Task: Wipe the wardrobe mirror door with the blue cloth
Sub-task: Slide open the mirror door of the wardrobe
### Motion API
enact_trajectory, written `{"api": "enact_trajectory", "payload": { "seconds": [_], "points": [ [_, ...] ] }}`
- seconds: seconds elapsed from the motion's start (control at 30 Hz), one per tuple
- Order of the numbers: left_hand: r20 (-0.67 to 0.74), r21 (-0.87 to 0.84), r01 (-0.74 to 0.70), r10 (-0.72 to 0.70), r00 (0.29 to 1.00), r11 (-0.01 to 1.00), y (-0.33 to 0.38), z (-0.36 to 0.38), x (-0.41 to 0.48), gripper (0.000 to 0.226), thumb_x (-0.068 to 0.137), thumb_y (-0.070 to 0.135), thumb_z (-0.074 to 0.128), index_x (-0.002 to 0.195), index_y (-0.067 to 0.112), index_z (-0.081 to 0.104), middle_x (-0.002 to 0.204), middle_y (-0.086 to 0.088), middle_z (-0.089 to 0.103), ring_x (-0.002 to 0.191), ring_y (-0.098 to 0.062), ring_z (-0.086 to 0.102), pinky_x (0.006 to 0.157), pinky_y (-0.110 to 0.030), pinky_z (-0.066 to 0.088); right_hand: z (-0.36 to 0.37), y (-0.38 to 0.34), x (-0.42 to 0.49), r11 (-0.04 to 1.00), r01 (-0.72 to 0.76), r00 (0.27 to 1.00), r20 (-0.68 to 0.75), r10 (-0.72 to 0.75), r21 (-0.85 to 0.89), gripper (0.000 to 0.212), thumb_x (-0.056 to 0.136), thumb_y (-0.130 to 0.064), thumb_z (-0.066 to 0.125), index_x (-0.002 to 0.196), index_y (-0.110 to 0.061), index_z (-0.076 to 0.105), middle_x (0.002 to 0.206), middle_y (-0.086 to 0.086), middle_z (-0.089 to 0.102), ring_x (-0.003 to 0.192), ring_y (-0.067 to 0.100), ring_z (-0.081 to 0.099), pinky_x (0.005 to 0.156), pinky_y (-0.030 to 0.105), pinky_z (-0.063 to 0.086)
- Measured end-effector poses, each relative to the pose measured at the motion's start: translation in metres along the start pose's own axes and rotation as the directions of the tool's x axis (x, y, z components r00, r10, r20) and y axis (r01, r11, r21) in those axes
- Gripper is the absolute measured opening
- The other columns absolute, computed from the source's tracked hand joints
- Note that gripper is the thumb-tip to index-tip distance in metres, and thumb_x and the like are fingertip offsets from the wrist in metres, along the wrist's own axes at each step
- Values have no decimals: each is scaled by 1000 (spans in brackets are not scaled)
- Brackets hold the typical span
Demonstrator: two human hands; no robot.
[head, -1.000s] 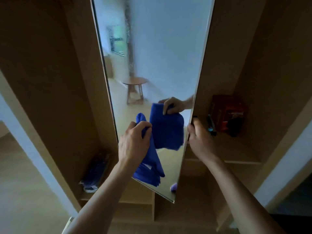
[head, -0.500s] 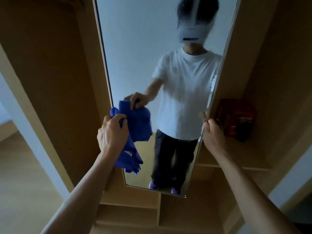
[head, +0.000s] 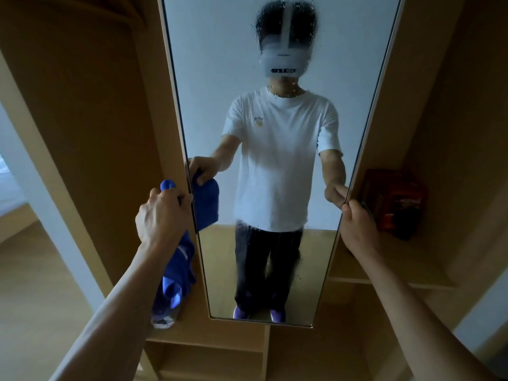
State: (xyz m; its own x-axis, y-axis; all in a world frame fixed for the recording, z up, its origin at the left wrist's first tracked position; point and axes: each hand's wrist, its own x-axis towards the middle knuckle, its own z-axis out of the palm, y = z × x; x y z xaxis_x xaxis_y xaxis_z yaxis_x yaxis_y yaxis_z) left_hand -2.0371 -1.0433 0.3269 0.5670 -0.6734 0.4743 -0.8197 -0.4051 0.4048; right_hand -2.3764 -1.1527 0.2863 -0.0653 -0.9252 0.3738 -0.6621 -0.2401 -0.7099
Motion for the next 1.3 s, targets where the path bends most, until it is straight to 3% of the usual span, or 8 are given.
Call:
{"api": "enact_trajectory", "payload": {
  "seconds": [0.17,0.5,0.63,0.83,1.0,1.07,1.17,1.3],
  "points": [
    [0,15,-32,32,999,999,9,5,12,34,105,43,49,123,21,69,106,-15,55,89,-43,61,66,-41,42,1,0,6,1000,-9,1000,3,9,5,32,108,-25,34,124,-9,57,120,12,62,116,29,58,90,39,46],
    [-33,-36,24,-26,999,999,9,26,21,33,106,38,47,126,21,68,105,-14,57,91,-41,60,69,-40,40,11,6,23,998,19,999,-37,-21,-60,25,108,-22,36,111,-9,58,82,-9,46,83,15,49,73,34,42],
    [-31,-50,20,-22,999,999,10,32,29,34,106,39,47,127,23,68,108,-14,59,92,-41,60,69,-38,39,17,7,32,996,28,998,-50,-33,-87,21,107,-19,38,103,-11,57,81,-8,47,83,16,51,72,32,39],
    [-8,-68,18,-18,1000,998,11,45,46,32,106,38,47,126,25,68,100,-10,55,88,-39,59,67,-38,38,21,5,45,991,27,998,-49,-34,-129,25,107,-18,38,113,-7,60,90,-4,51,84,12,49,71,29,39],
    [1,-102,15,-15,1000,995,12,53,54,31,107,38,46,124,26,68,96,-6,51,90,-40,62,68,-37,38,27,9,48,994,27,997,-72,-35,-109,17,107,-19,39,99,-17,54,79,-6,52,67,-4,47,58,21,36],
    [8,-102,12,-11,1000,995,12,55,57,31,107,38,45,124,26,68,95,-4,49,88,-38,60,68,-37,38,27,10,48,994,25,997,-76,-34,-109,17,107,-19,38,100,-17,54,78,-9,51,69,-3,48,60,23,37],
    [19,-103,5,-3,1000,995,11,56,60,32,107,38,44,125,26,68,97,-5,50,90,-37,60,69,-37,39,26,7,47,993,17,997,-74,-26,-119,21,107,-20,37,106,-13,57,80,-7,51,78,13,57,61,25,38],
    [36,-134,-6,11,999,991,9,53,58,31,107,37,46,126,25,68,105,-12,57,93,-41,61,71,-39,42,24,1,45,994,-24,999,-39,20,-104,31,108,-22,35,124,-7,58,111,12,67,109,28,64,80,30,43]
  ]
}}
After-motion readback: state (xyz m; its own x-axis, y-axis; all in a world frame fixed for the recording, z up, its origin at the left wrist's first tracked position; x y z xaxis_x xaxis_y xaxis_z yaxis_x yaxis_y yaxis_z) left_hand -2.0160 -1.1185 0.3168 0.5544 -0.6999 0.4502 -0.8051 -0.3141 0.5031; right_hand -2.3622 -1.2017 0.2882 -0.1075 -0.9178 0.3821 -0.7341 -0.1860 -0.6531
